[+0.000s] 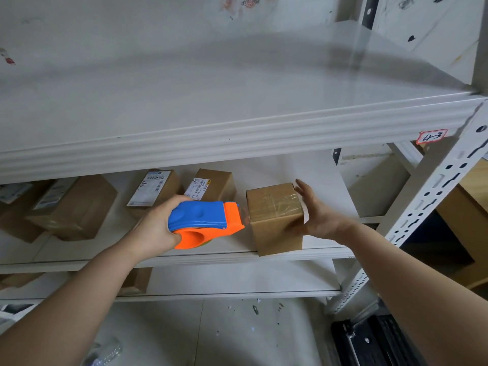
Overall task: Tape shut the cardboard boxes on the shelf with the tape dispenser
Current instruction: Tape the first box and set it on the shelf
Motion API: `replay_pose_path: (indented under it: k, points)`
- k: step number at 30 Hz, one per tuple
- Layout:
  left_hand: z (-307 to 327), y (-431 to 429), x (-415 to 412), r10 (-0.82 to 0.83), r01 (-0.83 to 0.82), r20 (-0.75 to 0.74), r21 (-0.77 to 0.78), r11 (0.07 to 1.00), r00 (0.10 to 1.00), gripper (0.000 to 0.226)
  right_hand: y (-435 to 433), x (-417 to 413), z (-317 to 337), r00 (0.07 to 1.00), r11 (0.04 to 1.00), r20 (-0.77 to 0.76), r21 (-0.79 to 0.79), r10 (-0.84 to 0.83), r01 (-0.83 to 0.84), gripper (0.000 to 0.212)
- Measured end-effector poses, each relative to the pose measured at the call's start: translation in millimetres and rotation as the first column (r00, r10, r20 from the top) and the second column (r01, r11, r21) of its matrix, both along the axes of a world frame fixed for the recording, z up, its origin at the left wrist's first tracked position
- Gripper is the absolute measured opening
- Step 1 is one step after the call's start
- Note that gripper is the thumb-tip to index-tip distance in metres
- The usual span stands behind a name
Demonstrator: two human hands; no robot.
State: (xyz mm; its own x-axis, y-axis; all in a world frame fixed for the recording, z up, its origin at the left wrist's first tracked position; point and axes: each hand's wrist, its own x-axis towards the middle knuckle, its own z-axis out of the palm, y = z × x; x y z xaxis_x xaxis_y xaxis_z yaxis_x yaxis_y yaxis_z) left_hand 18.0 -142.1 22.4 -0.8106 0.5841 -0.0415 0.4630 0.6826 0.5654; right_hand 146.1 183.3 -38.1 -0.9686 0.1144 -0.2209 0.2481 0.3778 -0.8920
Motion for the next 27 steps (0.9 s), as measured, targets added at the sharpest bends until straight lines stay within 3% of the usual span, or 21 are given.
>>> replay_pose_path:
  k: [2,5,8,12,18,21,23,25,27]
  points:
    - [2,1,1,-0.007,0.007,0.004,-0.003,1.000,1.000,0.076,-6,2,15,0.999,0.933,-0.008,0.357,0.052,-0.046,0.138]
    - [3,2,2,-0.001,0.001,0.000,-0.004,1.000,1.000,0.074,-31,3,35,0.964,0.670,-0.096,0.736,0.250,-0.100,0.140]
    - [-1,2,5,0.001,-0.001,0.008,-0.007,1.000,1.000,0.073,-52,2,30,0.913,0.472,-0.037,0.864,0.406,-0.175,0.120]
    - [-4,3,6,0.005,-0.005,0.030,0.009,1.000,1.000,0.072,-53,3,24,0.916,0.391,0.081,0.887,0.394,-0.247,0.108]
    - [-4,2,9,-0.014,0.012,0.051,0.033,0.999,0.999,0.072,-73,-17,50,0.943,0.419,0.090,0.879,0.321,-0.226,0.081]
    - [-3,-2,10,-0.013,0.010,0.059,0.052,0.999,0.998,0.072,-73,-33,44,0.950,0.411,0.157,0.873,0.271,-0.262,0.093]
    - [4,-3,8,0.006,-0.007,0.014,0.064,0.998,1.000,0.074,-62,-39,45,0.966,0.556,0.066,0.807,0.251,-0.199,0.107]
    - [17,2,6,0.000,0.005,-0.057,0.082,0.997,0.998,0.075,-50,-39,46,0.977,0.805,-0.043,0.574,0.209,-0.147,0.115]
    - [26,16,6,-0.038,0.043,-0.108,0.049,0.998,0.993,0.075,-40,-32,37,0.984,0.905,-0.035,0.399,0.177,-0.148,0.115]
